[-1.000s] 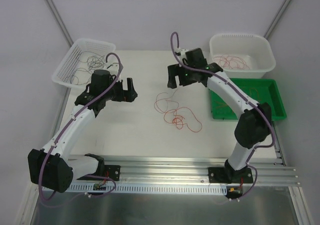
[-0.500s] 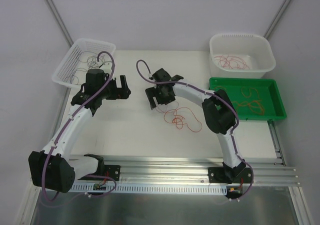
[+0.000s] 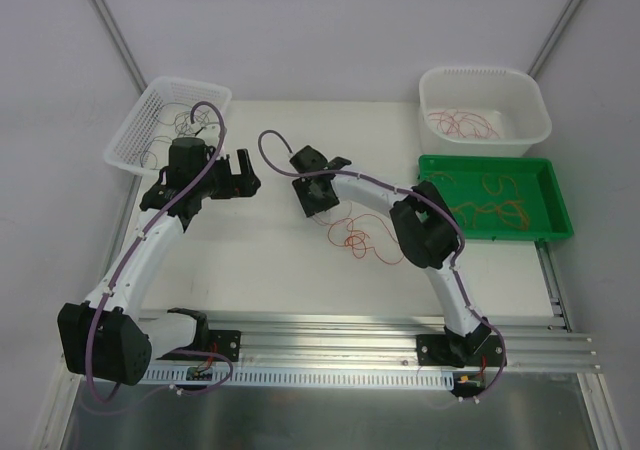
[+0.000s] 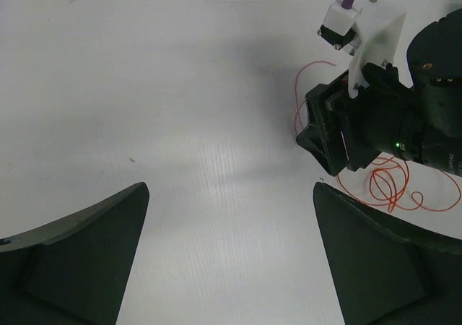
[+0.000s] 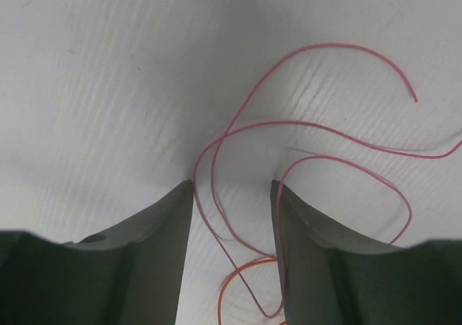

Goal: Untangle the cables

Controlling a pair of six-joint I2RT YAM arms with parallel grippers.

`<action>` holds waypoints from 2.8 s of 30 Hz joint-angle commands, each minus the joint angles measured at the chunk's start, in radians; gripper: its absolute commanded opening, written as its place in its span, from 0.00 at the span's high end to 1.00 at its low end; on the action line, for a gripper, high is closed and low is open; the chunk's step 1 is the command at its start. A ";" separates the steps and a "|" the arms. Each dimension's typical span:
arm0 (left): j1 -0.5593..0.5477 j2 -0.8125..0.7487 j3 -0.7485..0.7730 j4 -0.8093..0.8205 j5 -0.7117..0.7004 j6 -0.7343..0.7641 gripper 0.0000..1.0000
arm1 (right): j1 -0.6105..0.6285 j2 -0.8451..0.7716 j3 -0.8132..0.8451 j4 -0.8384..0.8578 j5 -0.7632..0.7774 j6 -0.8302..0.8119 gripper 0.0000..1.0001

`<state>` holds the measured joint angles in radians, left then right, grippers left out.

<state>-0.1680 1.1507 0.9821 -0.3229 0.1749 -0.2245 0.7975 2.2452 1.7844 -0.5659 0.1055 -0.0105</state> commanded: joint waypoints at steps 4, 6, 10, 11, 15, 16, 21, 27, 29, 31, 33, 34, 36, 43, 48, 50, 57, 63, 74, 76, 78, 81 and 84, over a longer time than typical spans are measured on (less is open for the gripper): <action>0.018 -0.016 0.017 0.001 0.026 -0.012 0.01 | 0.055 0.059 -0.005 0.020 0.006 0.029 0.80; 0.019 -0.016 0.017 0.002 0.029 -0.013 0.01 | 0.060 0.037 -0.025 0.032 0.010 0.024 0.94; 0.021 -0.011 0.017 0.001 0.031 -0.015 0.01 | 0.065 -0.033 -0.034 0.044 0.011 -0.009 0.99; 0.022 -0.011 0.017 0.001 0.032 -0.015 0.01 | 0.063 -0.050 -0.034 0.046 0.013 -0.020 0.99; 0.024 -0.009 0.017 0.001 0.035 -0.015 0.01 | 0.060 -0.189 -0.028 0.044 0.052 -0.083 0.99; 0.027 -0.009 0.017 0.001 0.037 -0.016 0.01 | 0.059 -0.211 -0.022 0.044 0.057 -0.097 0.99; 0.027 -0.008 0.018 0.001 0.040 -0.015 0.01 | 0.031 -0.350 0.030 0.018 0.082 -0.187 0.99; 0.027 -0.003 0.017 0.001 0.041 -0.015 0.01 | -0.063 -0.502 0.082 0.005 0.080 -0.259 0.99; 0.027 -0.002 0.018 0.001 0.049 -0.016 0.01 | -0.113 -0.538 0.110 -0.002 0.091 -0.304 0.99; 0.028 0.000 0.018 0.001 0.052 -0.015 0.01 | -0.155 -0.558 0.125 0.003 0.102 -0.339 0.99; 0.028 0.000 0.018 0.001 0.052 -0.015 0.01 | -0.230 -0.575 0.142 0.023 0.088 -0.350 0.99; 0.028 0.003 0.018 0.001 0.051 -0.016 0.01 | -0.260 -0.578 0.150 0.032 0.076 -0.350 0.99; 0.028 0.007 0.018 0.001 0.055 -0.016 0.01 | -0.355 -0.570 0.182 0.047 0.014 -0.336 0.99; 0.028 0.035 0.020 0.001 0.078 -0.021 0.01 | -0.587 -0.445 0.386 0.098 -0.096 -0.307 0.99; 0.028 0.069 0.023 0.001 0.115 -0.032 0.01 | -0.736 -0.363 0.411 0.256 -0.159 -0.264 0.99; 0.028 0.078 0.024 0.001 0.133 -0.036 0.01 | -0.791 -0.304 0.432 0.297 -0.171 -0.243 0.99; 0.028 0.122 0.029 0.001 0.175 -0.047 0.01 | -0.874 -0.162 0.426 0.299 -0.207 -0.186 0.54; 0.028 0.133 0.032 0.002 0.209 -0.058 0.01 | -0.880 -0.274 0.308 0.250 -0.207 -0.184 0.15; 0.028 0.101 0.032 0.001 0.239 -0.061 0.01 | -0.692 -0.657 -0.120 -0.063 -0.342 -0.212 0.13; 0.027 0.101 0.032 0.001 0.238 -0.059 0.01 | -0.605 -0.705 -0.196 -0.116 -0.337 -0.212 0.13; 0.027 0.098 0.032 0.001 0.239 -0.059 0.01 | -0.540 -0.759 -0.298 -0.153 -0.337 -0.217 0.13; 0.027 0.098 0.032 0.001 0.256 -0.059 0.01 | -0.413 -0.815 -0.446 -0.175 -0.357 -0.214 0.15; 0.025 0.101 0.032 0.001 0.288 -0.064 0.01 | -0.311 -0.854 -0.604 -0.134 -0.401 -0.210 0.16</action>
<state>-0.1486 1.2793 0.9829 -0.3275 0.4095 -0.2779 0.4377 1.4384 1.2930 -0.6548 -0.2493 -0.2176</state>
